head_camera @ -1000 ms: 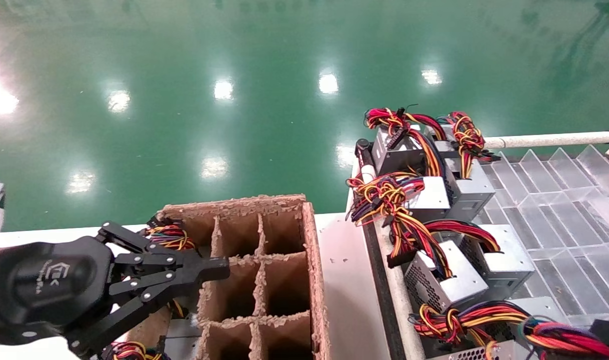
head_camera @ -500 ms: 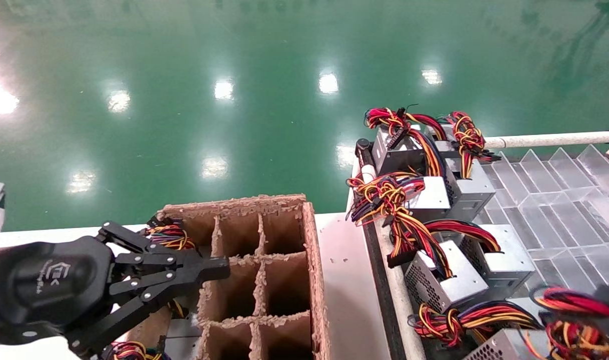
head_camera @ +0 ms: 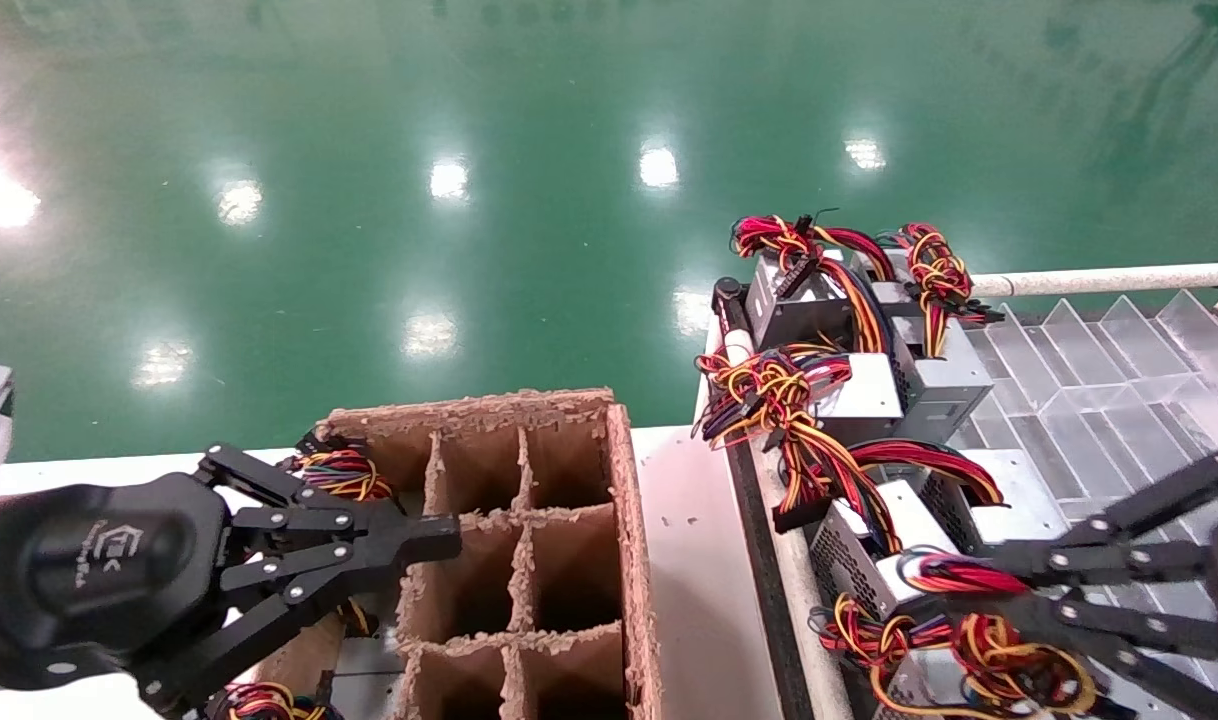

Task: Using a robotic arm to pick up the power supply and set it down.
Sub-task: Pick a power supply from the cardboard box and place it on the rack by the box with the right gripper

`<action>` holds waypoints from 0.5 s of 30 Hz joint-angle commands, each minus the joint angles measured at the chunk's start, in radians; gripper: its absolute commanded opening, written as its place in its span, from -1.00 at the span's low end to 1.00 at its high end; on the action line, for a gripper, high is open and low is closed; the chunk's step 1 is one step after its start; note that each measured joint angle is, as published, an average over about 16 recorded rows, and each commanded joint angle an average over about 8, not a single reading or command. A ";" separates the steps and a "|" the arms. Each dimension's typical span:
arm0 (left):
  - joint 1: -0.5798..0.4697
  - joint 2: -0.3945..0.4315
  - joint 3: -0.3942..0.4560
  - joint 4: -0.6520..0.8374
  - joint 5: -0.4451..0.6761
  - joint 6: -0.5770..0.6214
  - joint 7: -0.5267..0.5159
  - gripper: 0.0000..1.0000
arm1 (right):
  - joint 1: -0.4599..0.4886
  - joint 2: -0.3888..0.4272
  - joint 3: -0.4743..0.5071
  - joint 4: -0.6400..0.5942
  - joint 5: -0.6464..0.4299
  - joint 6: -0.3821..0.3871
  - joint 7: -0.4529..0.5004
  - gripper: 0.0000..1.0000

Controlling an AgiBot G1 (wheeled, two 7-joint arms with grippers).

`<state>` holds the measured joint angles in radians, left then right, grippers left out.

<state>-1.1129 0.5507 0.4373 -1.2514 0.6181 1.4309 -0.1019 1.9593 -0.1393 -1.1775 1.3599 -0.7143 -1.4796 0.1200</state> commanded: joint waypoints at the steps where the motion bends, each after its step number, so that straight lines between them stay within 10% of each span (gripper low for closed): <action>1: 0.000 0.000 0.000 0.000 0.000 0.000 0.000 -1.00 | -0.008 -0.013 -0.007 0.000 -0.008 0.019 -0.009 -1.00; 15: 0.000 0.000 0.000 0.000 0.000 0.000 0.000 -1.00 | -0.054 -0.052 -0.050 0.001 -0.007 0.015 0.031 -0.90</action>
<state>-1.1129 0.5507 0.4373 -1.2514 0.6181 1.4309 -0.1019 1.9126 -0.1907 -1.2236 1.3606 -0.7284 -1.4623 0.1553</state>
